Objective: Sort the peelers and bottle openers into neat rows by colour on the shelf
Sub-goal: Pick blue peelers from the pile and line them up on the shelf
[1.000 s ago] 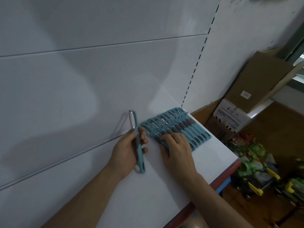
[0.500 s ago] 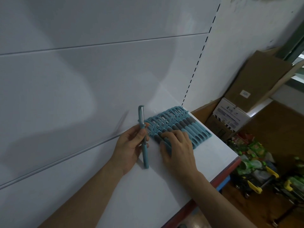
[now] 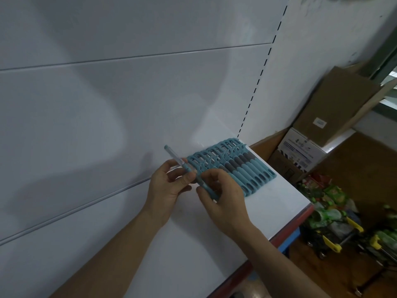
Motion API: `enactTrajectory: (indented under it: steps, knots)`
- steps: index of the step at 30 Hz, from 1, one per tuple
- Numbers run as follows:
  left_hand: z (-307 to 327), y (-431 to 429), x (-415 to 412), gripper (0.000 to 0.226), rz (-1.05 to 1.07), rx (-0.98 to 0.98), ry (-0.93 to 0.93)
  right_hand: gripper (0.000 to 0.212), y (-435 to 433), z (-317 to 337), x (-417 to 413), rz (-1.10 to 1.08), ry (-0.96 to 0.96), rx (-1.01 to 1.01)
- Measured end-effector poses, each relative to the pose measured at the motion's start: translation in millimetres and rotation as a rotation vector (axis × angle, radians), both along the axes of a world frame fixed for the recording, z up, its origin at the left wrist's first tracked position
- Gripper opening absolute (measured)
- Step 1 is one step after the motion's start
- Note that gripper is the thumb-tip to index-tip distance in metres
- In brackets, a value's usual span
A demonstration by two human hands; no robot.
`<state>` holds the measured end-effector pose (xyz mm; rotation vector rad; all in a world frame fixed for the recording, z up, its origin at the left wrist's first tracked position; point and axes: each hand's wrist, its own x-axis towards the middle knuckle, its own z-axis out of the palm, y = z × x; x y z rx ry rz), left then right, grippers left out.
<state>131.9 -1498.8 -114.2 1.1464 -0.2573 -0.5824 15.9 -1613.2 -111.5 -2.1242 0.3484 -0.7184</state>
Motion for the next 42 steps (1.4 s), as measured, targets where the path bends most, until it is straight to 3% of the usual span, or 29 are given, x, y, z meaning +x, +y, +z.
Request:
enactTrajectory:
  steps: [2,4,8,13,21,30,42]
  knots:
    - [2,1,1,0.057,-0.036,0.032,-0.078,0.016,-1,7,1,0.047,0.023,0.093]
    - [4,0,1,0.050,-0.054,0.104,-0.141,0.013,-3,10,1,0.028,0.035,0.092]
    - [-8,3,14,0.033,0.110,0.401,-0.338,0.021,-13,2,-3,-0.082,0.166,-0.227]
    - [-19,4,12,0.050,0.342,0.682,-0.681,0.023,-21,-12,-4,-0.052,0.189,-0.434]
    - [-32,7,15,0.038,0.260,0.865,-0.962,0.016,-21,-26,9,-0.093,0.236,-0.566]
    - [-36,0,20,0.030,0.286,0.996,-1.035,0.029,-23,-20,-7,-0.114,0.243,-0.517]
    - [-33,2,19,0.031,0.244,1.054,-1.011,0.019,-20,-23,-9,-0.081,0.263,-0.537]
